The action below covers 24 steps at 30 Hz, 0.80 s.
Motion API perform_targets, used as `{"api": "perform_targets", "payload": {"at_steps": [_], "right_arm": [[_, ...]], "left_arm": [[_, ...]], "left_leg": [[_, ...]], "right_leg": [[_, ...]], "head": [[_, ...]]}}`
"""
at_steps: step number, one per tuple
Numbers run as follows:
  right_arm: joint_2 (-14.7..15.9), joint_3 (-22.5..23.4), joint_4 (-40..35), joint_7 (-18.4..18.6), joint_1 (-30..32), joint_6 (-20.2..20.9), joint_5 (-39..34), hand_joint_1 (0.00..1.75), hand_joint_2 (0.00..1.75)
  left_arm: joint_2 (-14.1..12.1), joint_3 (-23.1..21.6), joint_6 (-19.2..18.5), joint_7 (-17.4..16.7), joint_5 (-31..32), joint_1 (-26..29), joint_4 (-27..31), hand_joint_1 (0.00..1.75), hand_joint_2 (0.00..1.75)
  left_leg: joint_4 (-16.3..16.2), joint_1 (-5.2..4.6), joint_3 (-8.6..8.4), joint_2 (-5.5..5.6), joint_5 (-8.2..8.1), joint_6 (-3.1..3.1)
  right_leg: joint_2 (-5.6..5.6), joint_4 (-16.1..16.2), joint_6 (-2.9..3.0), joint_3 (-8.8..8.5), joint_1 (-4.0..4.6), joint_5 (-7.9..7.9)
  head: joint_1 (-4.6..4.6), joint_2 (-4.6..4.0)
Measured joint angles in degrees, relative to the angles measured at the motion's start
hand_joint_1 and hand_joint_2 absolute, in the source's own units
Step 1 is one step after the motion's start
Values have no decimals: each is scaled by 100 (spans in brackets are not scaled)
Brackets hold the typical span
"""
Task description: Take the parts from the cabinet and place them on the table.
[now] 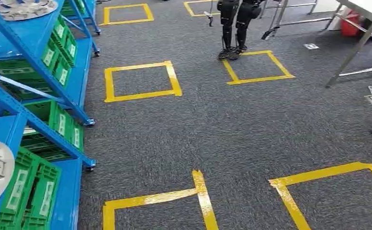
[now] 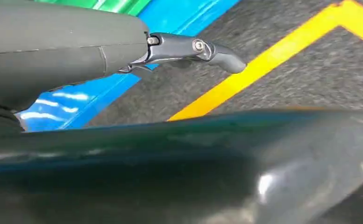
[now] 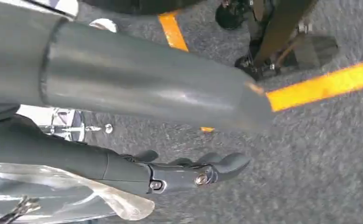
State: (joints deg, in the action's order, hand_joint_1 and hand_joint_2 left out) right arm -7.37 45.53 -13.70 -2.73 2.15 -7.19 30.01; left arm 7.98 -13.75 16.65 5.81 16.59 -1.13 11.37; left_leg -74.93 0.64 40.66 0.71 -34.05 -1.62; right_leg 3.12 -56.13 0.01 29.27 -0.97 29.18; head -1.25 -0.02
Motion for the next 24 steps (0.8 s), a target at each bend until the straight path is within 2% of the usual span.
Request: {"api": "perform_targets", "payload": {"at_steps": [1, 2, 3, 4, 5, 8, 9, 10, 11, 12, 13, 14, 15, 16, 17, 18, 19, 20, 21, 23, 24], "right_arm": [[0, 0, 0, 0, -9, 0, 0, 0, 0], [0, 0, 2, 0, -10, 0, 5, 0, 0], [0, 0, 2, 0, -9, 0, 7, 0, 0], [2, 0, 2, 0, -7, 0, 7, 0, 0], [2, 0, 7, 0, -11, -2, 11, 0, 0], [2, 0, 7, 0, -49, -4, 18, 0, 0], [2, -2, 9, 0, -55, -4, 22, 0, 0], [2, 0, 9, 0, -56, -4, 24, 0, 0], [2, -2, 9, 0, -48, -4, 26, 0, 0], [-2, -2, 15, 0, -48, -4, 26, 0, 0], [-2, -4, 26, 2, -25, -4, 29, 0, 0], [-2, -4, 31, 2, -6, -7, 33, 0, 0], [-2, -2, 31, 2, 0, -7, 42, 0, 0], [-2, -2, 31, 2, -1, -13, 42, 0, 0], [-2, -2, 31, 2, -5, -13, 46, 0, 0], [-2, -2, 31, 0, -7, -13, 48, 0, 0], [2, -4, 31, 0, -4, -13, 50, 0, 0], [4, -4, 35, 0, -2, -15, 48, 0, 0], [4, -4, 35, 0, -14, -20, 50, 0, 0], [2, -4, 37, 4, -22, -20, 55, 0, 0], [-4, -4, 37, 0, -23, -20, 57, 0, 0]], "left_arm": [[-9, 0, 0, -2, 2, 4, 0, 0, 0], [-13, 0, 0, 0, 4, 3, 0, 0, 0], [-15, 0, 2, -2, 20, 1, 0, 0, 0], [-6, 0, 2, -2, 26, 0, 0, 0, 0], [-4, 0, 2, -2, 30, -10, 0, 0, 0], [-9, 0, 2, -2, 35, 19, -2, 0, 0], [-11, 0, 2, -2, 35, 16, -2, 0, 0], [-13, 0, 4, -2, 37, 18, -2, 0, 0], [-13, 0, 7, -9, 37, 7, -2, 0, 0], [-6, 0, 7, -9, 37, -5, -2, 0, 0], [-2, 0, 7, -9, 37, -6, -2, 0, 0], [-4, 0, 7, -9, 37, -3, -2, 0, 0], [-7, 0, 7, -9, 37, 3, -2, 0, 0], [-9, 0, 7, -9, 35, 3, -2, 0, 0], [-9, 0, 7, -9, 35, 2, -2, 0, 0], [0, 0, 7, -9, 35, -6, -2, 0, 0], [4, 0, 7, -9, 35, -14, -2, 0, 0], [9, 0, 7, -9, 35, -34, -2, 0, 0], [9, 0, 7, -9, 33, -34, -2, 0, 0], [13, 0, 2, -9, 28, -10, -2, 0, 0], [4, 0, 4, -9, 17, -9, -4, 0, 0]], "left_leg": [[295, 2, -144, -15, 204, -1], [875, 5, -443, -92, 509, 5], [1424, 3, -735, -274, 739, 20], [1656, -22, -850, -570, 704, 29], [1698, -34, -852, -498, 702, 109], [1683, -74, -816, -321, 681, 222], [1721, -35, -851, -255, 714, 276], [1723, -34, -846, -213, 721, 299], [1722, -39, -837, -152, 728, 331], [1722, -51, -832, -82, 723, 357], [1721, -65, -830, 3, 722, 367], [1719, -80, -833, 85, 718, 373], [1717, -90, -839, 170, 716, 376], [1714, -96, -849, 258, 716, 376], [1712, -98, -860, 339, 714, 374], [1712, -96, -875, 427, 710, 369], [1711, -82, -870, 493, 706, 362], [1674, -117, -837, 555, 692, 327], [1687, -75, -805, 629, 708, 285], [1715, -37, -783, 761, 737, 194], [1714, -64, -778, 848, 738, 151]], "right_leg": [[67, -1, -13, -21, -1, 19], [152, -1, -37, -64, -4, 45], [220, -1, -65, -108, -5, 75], [254, 2, -92, -117, 19, 93], [314, -31, -138, -74, 70, 152], [467, 12, -232, -219, 44, 165], [361, -7, -284, -185, 10, 217], [21, -151, -294, -125, 3, 342], [-170, -524, -284, 47, 2, 566], [-260, -1073, -277, 315, 5, 811], [-290, -1572, -270, 577, 7, 983], [-299, -1874, -260, 769, 8, 1029], [-304, -1888, -243, 842, 9, 918], [-312, -1627, -215, 779, 14, 668], [-351, -1215, -191, 630, 17, 387], [-486, -629, -150, 395, 22, 56], [-778, -256, -119, 264, 20, -53], [-957, -152, -92, 222, -14, -11], [-878, -142, -123, 131, 7, 14], [-785, -129, -81, 123, 36, 15], [-682, -48, -54, 93, 4, -15]], "head": [[4, 0], [2, 0], [2, 0], [4, 0], [-6, 0], [-28, 2], [-35, 2], [-66, 0], [-85, 2], [-98, 2], [-105, 2], [-114, 2], [-114, 2], [-114, 2], [-114, 2], [-114, 2], [-120, 2], [-107, 0], [-127, 2], [-131, 2], [-114, 2]]}}
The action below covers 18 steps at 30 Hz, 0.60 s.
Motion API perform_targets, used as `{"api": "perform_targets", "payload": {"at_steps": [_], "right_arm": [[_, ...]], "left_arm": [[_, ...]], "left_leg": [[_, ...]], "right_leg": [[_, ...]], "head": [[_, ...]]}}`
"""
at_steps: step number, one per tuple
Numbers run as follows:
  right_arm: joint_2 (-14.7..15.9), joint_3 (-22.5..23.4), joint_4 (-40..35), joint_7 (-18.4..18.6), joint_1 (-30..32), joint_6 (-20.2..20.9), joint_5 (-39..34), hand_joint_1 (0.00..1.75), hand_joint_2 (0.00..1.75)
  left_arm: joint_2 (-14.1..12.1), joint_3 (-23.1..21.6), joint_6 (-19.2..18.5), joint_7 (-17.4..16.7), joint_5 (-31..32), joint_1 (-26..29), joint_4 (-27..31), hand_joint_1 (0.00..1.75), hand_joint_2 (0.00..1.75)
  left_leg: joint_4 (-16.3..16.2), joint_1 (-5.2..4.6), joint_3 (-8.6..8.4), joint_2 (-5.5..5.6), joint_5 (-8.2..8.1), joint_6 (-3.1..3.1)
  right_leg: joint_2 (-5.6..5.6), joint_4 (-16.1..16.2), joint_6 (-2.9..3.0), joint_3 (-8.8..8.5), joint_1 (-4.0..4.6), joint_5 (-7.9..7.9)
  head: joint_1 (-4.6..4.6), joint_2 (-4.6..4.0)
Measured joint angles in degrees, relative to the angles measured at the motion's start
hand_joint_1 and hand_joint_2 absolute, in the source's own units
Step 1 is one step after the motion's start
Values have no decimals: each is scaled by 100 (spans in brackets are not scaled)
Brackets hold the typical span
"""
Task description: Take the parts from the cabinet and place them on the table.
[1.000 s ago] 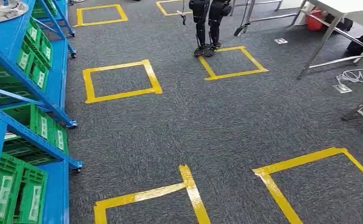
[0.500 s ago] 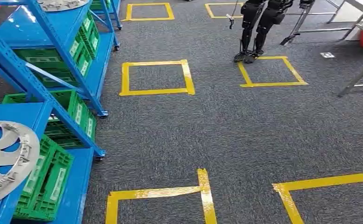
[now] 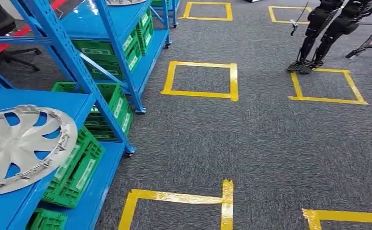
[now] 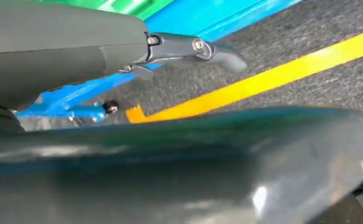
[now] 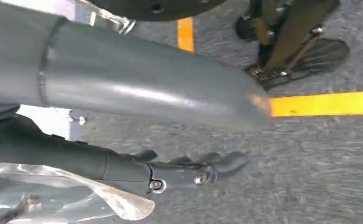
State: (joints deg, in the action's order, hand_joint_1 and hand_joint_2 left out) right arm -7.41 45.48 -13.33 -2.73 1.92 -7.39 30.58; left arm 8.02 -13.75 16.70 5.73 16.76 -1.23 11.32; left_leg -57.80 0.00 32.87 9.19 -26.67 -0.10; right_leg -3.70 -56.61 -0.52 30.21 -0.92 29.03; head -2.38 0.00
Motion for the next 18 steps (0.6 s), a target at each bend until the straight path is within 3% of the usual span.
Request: {"api": "perform_targets", "payload": {"at_steps": [1, 2, 3, 4, 5, 6, 7, 9, 10, 11, 12, 15, 17, 18], "right_arm": [[-2, 0, 0, 0, 3, 2, 0, 0, 0], [-2, 0, 0, -2, 18, 0, 0, 0, 0], [-2, 2, 0, 0, 25, 0, 0, 0, 0], [-2, 2, 2, 0, 33, 0, 0, 0, 0], [-2, 2, 2, 0, 32, -2, 0, 0, 0], [-2, 2, 2, 0, 25, -2, 0, 0, 0], [-2, 2, 2, 0, 18, -2, 0, 0, 0], [-2, 2, 2, 0, 10, -2, 2, 0, 0], [-2, 2, 2, 0, 11, -2, 2, 0, 0], [-2, 2, 2, 0, 20, -2, 2, 0, 0], [-2, 2, 2, 0, 12, -4, 2, 0, 0], [-2, 2, 2, 0, -57, -4, 11, 0, 0], [-2, 0, 2, 0, -49, -9, 22, 0, 0], [-2, 0, 2, 0, -48, -15, 22, 0, 0]], "left_arm": [[-2, 0, 4, 0, -2, -2, 0, 0, 0], [-7, 0, 11, 0, -6, -11, 0, 0, 0], [-9, 0, 11, 0, -22, -17, 0, 0, 0], [-9, 0, 11, 2, -31, -15, 0, 0, 0], [-9, 0, 13, 2, -33, -6, 0, 0, 0], [-9, 0, 13, 4, -35, 4, 0, 0, 0], [-15, 0, 17, 4, -35, 12, 0, 0, 0], [-24, 0, 26, 4, -35, 13, 0, 0, 0], [-24, 0, 28, 4, -35, 13, 0, 0, 0], [-22, 0, 28, 4, -35, -2, -2, 0, 0], [-15, 0, 33, 9, -35, -6, 0, 0, 0], [-24, 0, 31, 9, -41, 37, -2, 0, 0], [-22, 2, 33, 11, -48, 31, -2, 0, 0], [-20, 2, 31, 11, -48, 16, -2, 0, 0]], "left_leg": [[-114, -14, 32, -289, -103, 0], [-437, -23, 173, -588, -328, -25], [-860, -16, 365, -732, -559, -54], [-1331, -1, 579, -805, -769, -77], [-1675, 15, 739, -833, -876, -101], [-1733, 28, 764, -847, -838, -114], [-1541, 38, 663, -859, -667, -126], [-596, 46, 176, -986, -152, -120], [-115, 36, -63, -1269, 10, -95], [-35, -29, -119, -1378, -76, -58], [-40, -17, -108, -1291, -69, 9], [-7, -24, -105, -1120, -65, 114], [26, 14, -116, -1019, -32, 180], [26, 15, -103, -964, -32, 201]], "right_leg": [[103, 46, 21, -38, -16, -21], [192, 63, 43, -63, -11, -13], [293, 62, 62, -74, 3, 1], [406, 60, 77, -90, 15, 20], [511, 57, 79, -102, 22, 41], [597, 56, 74, -119, 22, 55], [682, 55, 65, -144, 22, 76], [830, 55, 33, -224, 19, 126], [893, 55, 2, -262, 28, 161], [947, 29, -49, -216, 82, 209], [988, 33, -74, -229, 77, 226], [1143, 61, -160, -376, 58, 253], [609, -266, -197, -200, 15, 512], [469, -711, -204, 22, 13, 719]], "head": [[0, 0], [46, 0], [61, -2], [61, -2], [59, 0], [61, 0], [63, -2], [65, -2], [63, -2], [68, -2], [52, 0], [66, -2], [9, 0], [-15, -2]]}}
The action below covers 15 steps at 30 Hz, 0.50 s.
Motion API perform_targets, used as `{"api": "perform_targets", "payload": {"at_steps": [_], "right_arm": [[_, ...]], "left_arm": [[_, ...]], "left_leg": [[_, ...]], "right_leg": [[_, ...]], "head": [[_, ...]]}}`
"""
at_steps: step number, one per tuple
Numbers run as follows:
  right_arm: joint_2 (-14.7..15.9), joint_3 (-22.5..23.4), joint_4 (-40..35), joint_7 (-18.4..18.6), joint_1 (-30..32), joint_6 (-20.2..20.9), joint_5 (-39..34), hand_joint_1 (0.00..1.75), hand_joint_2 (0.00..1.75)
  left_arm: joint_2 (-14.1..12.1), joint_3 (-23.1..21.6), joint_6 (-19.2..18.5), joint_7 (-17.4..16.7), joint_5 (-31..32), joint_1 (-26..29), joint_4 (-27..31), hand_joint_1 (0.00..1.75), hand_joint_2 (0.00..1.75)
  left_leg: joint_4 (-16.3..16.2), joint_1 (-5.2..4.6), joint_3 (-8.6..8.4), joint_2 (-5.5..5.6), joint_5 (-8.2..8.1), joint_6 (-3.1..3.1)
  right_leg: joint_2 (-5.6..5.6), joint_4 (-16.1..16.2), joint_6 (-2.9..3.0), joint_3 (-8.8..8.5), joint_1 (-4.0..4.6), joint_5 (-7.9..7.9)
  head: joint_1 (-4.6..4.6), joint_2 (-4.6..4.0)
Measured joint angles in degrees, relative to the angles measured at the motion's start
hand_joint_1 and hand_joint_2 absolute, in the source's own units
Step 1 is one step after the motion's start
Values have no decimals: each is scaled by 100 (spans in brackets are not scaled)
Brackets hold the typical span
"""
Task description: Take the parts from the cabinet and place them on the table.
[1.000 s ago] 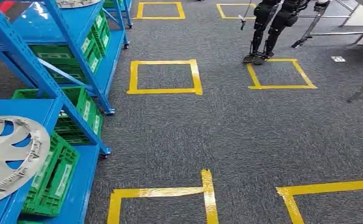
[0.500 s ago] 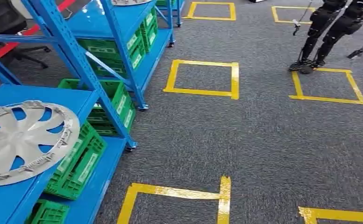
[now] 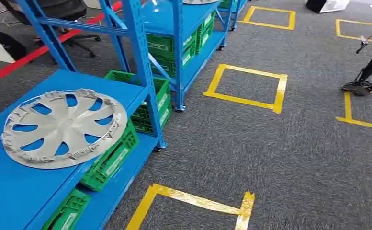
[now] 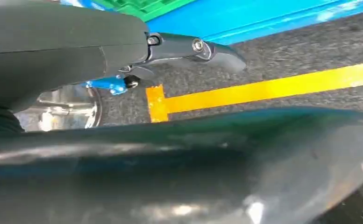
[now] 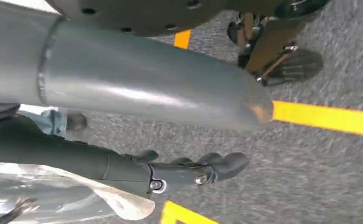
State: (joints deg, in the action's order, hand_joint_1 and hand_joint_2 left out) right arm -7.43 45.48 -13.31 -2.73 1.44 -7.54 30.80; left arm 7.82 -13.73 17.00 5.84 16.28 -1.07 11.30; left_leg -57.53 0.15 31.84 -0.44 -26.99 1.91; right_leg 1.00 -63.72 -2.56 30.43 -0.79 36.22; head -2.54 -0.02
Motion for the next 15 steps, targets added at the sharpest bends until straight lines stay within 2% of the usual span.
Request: {"api": "perform_targets", "payload": {"at_steps": [1, 2, 3, 4, 5, 6, 7, 8, 9, 10, 12, 13, 14, 15], "right_arm": [[0, 0, 2, 0, 0, 0, 2, 0, 0], [0, 0, 7, 2, 23, -2, 4, 0, 0], [0, 0, 7, 2, 41, -4, 4, 0, 0], [0, 0, 7, 2, 50, -7, 7, 0, 0], [0, 2, 7, 2, 53, -13, 9, 0, 0], [0, 2, 7, 2, 50, -13, 9, 0, 0], [0, 0, 7, 0, 50, -13, 11, 0, 0], [0, 0, 7, 0, 54, -13, 11, 0, 0], [0, 0, 7, 0, 51, -26, 11, 0, 0], [0, 0, 7, 0, 42, -26, 11, 0, 0], [0, 0, 7, 0, 32, -26, 13, 0, 0], [-7, 0, 7, 0, 32, -28, 15, 0, 0], [2, 2, 7, 0, 50, -28, 15, 0, 0], [2, 2, 7, -2, 55, -31, 17, 0, 0]], "left_arm": [[4, 0, 0, 0, 0, -3, 0, 0, 0], [9, 0, 0, 2, 0, -4, 0, 0, 0], [9, 0, 0, 2, -2, -1, 0, 0, 0], [7, 0, 0, 2, -2, 0, 0, 0, 0], [7, 0, 0, 2, -2, -2, 0, 0, 0], [9, 0, 0, 2, -2, -6, 0, 0, 0], [15, 0, 0, 2, -2, -12, 0, 0, 0], [17, 0, 0, 2, -2, -24, 0, 0, 0], [17, 0, 0, 4, -2, -38, 0, 0, 0], [17, 0, 2, 9, -2, -24, 0, 0, 0], [11, 0, 0, 13, -2, -6, 0, 0, 0], [0, 0, 2, 15, -4, -7, -4, 0, 0], [4, 0, 2, 17, -2, -19, -4, 0, 0], [0, 0, 2, 17, -4, -30, -4, 0, 0]], "left_leg": [[-1, -3, 1, 71, 2, 11], [-2, -10, 0, 147, -1, 14], [-4, -15, -8, 227, -3, 18], [-5, -16, -21, 315, -5, 18], [-6, -15, -33, 400, -9, 11], [-6, -11, -50, 485, -15, 2], [-7, -5, -59, 562, -22, -9], [-26, -29, -40, 623, -36, -39], [-52, -23, -4, 698, -39, -71], [-32, 5, 21, 745, -14, -115], [1, 17, 49, 876, 19, -202], [-70, 16, 52, 792, -37, -213], [-263, -14, 143, 453, -196, -241], [-649, -5, 320, 254, -436, -265]], "right_leg": [[-57, -544, -6, 287, 1, 202], [-79, -993, -11, 548, 4, 316], [-85, -1179, -8, 705, 4, 283], [-91, -1057, 5, 726, 5, 80], [-108, -711, 18, 627, 3, -200], [-159, -208, 36, 441, 2, -510], [-341, 324, 54, 236, -13, -780], [-663, 537, 74, 149, -33, -733], [-630, 649, 72, 84, -50, -702], [-583, 629, 86, 58, -25, -705], [-470, 637, 148, 46, -22, -722], [-359, 696, 192, 30, -64, -753], [-290, 712, 226, 17, -51, -748], [-194, 712, 252, 11, -38, -742]], "head": [[-11, 2], [-13, 2], [-17, 2], [-17, 2], [-20, 2], [-20, 2], [-24, 2], [-28, 2], [-22, 2], [-33, 2], [-26, 2], [-33, 2], [14, 2], [79, 2]]}}
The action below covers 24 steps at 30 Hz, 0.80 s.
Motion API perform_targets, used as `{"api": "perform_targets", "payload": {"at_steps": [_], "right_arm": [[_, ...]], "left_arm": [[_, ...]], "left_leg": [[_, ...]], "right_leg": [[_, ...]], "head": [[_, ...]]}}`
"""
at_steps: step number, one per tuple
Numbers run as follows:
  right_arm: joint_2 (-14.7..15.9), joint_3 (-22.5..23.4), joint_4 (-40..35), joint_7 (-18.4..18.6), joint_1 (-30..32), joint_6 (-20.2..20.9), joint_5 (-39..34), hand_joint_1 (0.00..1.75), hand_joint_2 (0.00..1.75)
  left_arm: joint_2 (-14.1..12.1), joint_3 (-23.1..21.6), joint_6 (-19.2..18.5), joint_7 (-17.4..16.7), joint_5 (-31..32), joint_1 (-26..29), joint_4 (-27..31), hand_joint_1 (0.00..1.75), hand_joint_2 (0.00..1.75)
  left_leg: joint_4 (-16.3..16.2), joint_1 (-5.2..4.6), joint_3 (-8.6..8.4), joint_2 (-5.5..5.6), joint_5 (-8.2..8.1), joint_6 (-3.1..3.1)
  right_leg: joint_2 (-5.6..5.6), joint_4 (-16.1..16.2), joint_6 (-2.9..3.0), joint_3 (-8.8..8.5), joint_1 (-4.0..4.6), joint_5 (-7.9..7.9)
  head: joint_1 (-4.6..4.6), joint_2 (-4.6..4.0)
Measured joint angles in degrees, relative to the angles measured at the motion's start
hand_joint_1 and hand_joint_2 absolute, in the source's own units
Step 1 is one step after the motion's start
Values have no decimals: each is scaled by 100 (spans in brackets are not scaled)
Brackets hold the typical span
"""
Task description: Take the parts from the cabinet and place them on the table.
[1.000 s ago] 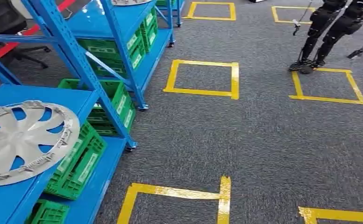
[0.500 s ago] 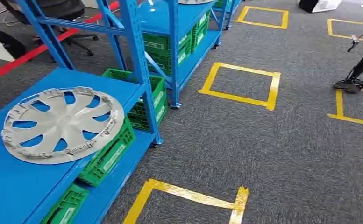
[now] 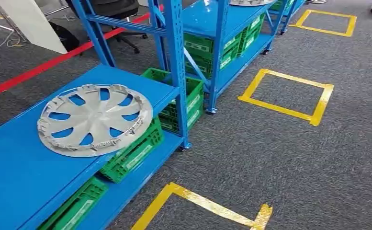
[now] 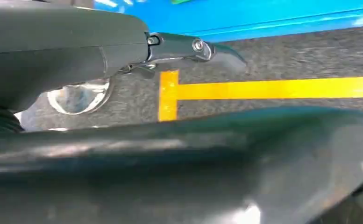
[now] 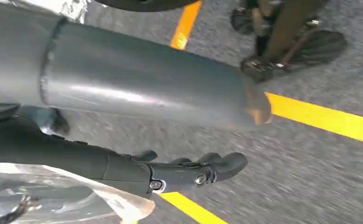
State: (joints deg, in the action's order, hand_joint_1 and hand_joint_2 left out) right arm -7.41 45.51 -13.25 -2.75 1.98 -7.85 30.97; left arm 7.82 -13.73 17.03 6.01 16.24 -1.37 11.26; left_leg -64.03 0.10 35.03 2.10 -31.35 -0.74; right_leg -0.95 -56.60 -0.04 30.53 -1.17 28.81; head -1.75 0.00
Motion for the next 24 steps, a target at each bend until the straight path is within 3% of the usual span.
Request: {"api": "perform_targets", "payload": {"at_steps": [2, 3, 4, 6, 7, 8, 9, 12, 13, 14, 15, 16, 17, 18, 19, 20, 21, 22, 23, 24], "right_arm": [[0, 0, 0, 2, 17, 0, 0, 0, 0], [0, 0, 0, 2, 14, 0, 0, 0, 0], [0, 0, 0, 2, 9, 0, 0, 0, 0], [-2, 0, 0, 2, -3, 0, 0, 0, 0], [-2, 0, 0, 2, -6, 0, 0, 0, 0], [-2, 0, 2, 2, -3, 0, 0, 0, 0], [-2, 0, 2, 2, 1, 0, 0, 0, 0], [-2, 0, 2, 2, -38, 0, 2, 0, 0], [-2, 0, 2, 2, -41, 0, 2, 0, 0], [0, 0, 2, 2, -45, 0, 4, 0, 0], [0, 0, 2, 0, -33, 0, 4, 0, 0], [-2, -2, 2, 0, -33, 0, 4, 0, 0], [-2, -2, 2, 2, -28, 0, 4, 0, 0], [-2, -2, 4, 4, -2, 0, 4, 0, 0], [-2, 0, 4, 4, 9, 0, 4, 0, 0], [0, 0, 4, 4, 12, 0, 4, 0, 0], [0, 0, 2, 2, 8, 0, 4, 0, 0], [0, 0, 2, 2, 3, -2, 4, 0, 0], [0, 0, 2, 2, 4, -2, 4, 0, 0], [0, -2, 7, 2, 9, 0, 9, 0, 0]], "left_arm": [[-2, 0, -2, 0, 2, 1, 0, 0, 0], [-2, 0, -2, 0, 2, 12, 0, 0, 0], [-2, 0, -2, 0, 0, 24, 0, 0, 0], [-13, 0, -2, 0, 2, 28, 0, 0, 0], [-13, 0, -2, 0, 0, 27, 0, 0, 0], [-11, 0, -2, 0, 0, 26, 0, 0, 0], [-9, 0, -2, 0, 0, 12, 0, 0, 0], [-13, 0, -2, 2, 0, 46, 0, 0, 0], [-9, 0, -2, 2, 0, 46, 2, 0, 0], [-9, 0, -2, 2, 0, 52, 0, 0, 0], [-9, 0, -4, 2, -9, 37, 0, 0, 0], [2, 0, -17, 4, -11, 27, 0, 0, 0], [11, 0, -18, 4, -15, 23, 0, 0, 0], [9, 0, -18, 4, -20, 27, 0, 0, 0], [9, 0, -18, 4, -26, 32, 0, 0, 0], [7, 0, -18, 4, -29, 36, 0, 0, 0], [9, 0, -20, 4, -29, 35, 0, 0, 0], [15, 0, -18, 2, -33, 28, 0, 0, 0], [18, 0, -20, 4, -33, 18, 0, 0, 0], [13, 0, -20, 2, -33, 4, 0, 0, 0]], "left_leg": [[-904, 16, 407, -119, -411, -38], [-1143, 23, 511, -131, -462, -52], [-1096, 29, 473, -139, -360, -59], [-316, 27, 62, -193, 107, -41], [184, 21, -204, -300, 329, -16], [579, -14, -404, -645, 374, 32], [645, -59, -425, -718, 351, 93], [622, -77, -356, -508, 357, 173], [691, -25, -404, -434, 404, 232], [705, -13, -404, -390, 418, 262], [705, -6, -387, -321, 433, 300], [705, -5, -378, -251, 435, 307], [704, -7, -370, -177, 437, 310], [703, -10, -372, -92, 437, 310], [701, -10, -380, -16, 437, 310], [695, -7, -386, 73, 435, 308], [687, -2, -394, 154, 434, 304], [674, 6, -403, 238, 423, 282], [654, 14, -398, 300, 406, 254], [600, -20, -358, 366, 392, 206]], "right_leg": [[206, -2, 27, -16, 24, 24], [294, -4, 29, -22, 31, 33], [383, -4, 27, -34, 35, 45], [532, -5, 0, -80, 37, 74], [593, -5, -13, -114, 37, 92], [645, -5, -40, -144, 52, 112], [707, -37, -84, -143, 97, 146], [874, -5, -150, -190, 87, 148], [890, -13, -190, -176, 79, 195], [563, -144, -217, -117, 59, 318], [307, -532, -225, 53, 42, 545], [185, -1001, -238, 274, 36, 759], [134, -1481, -248, 515, 34, 945], [115, -1789, -257, 686, 36, 1011], [111, -1817, -260, 726, 35, 938], [105, -1577, -258, 648, 30, 714], [88, -1150, -256, 470, 22, 438], [-9, -588, -254, 217, -1, 138], [-248, -190, -255, 48, -33, 38], [-478, -81, -247, -19, -49, 121]], "head": [[0, -2], [4, 0], [2, 0], [6, -2], [4, 0], [4, -2], [5, -2], [4, 0], [9, 0], [-37, -2], [-64, 0], [-87, 0], [-88, -2], [-96, 0], [-99, 0], [-101, 0], [-99, 0], [-103, 0], [-103, 0], [-123, -2]]}}
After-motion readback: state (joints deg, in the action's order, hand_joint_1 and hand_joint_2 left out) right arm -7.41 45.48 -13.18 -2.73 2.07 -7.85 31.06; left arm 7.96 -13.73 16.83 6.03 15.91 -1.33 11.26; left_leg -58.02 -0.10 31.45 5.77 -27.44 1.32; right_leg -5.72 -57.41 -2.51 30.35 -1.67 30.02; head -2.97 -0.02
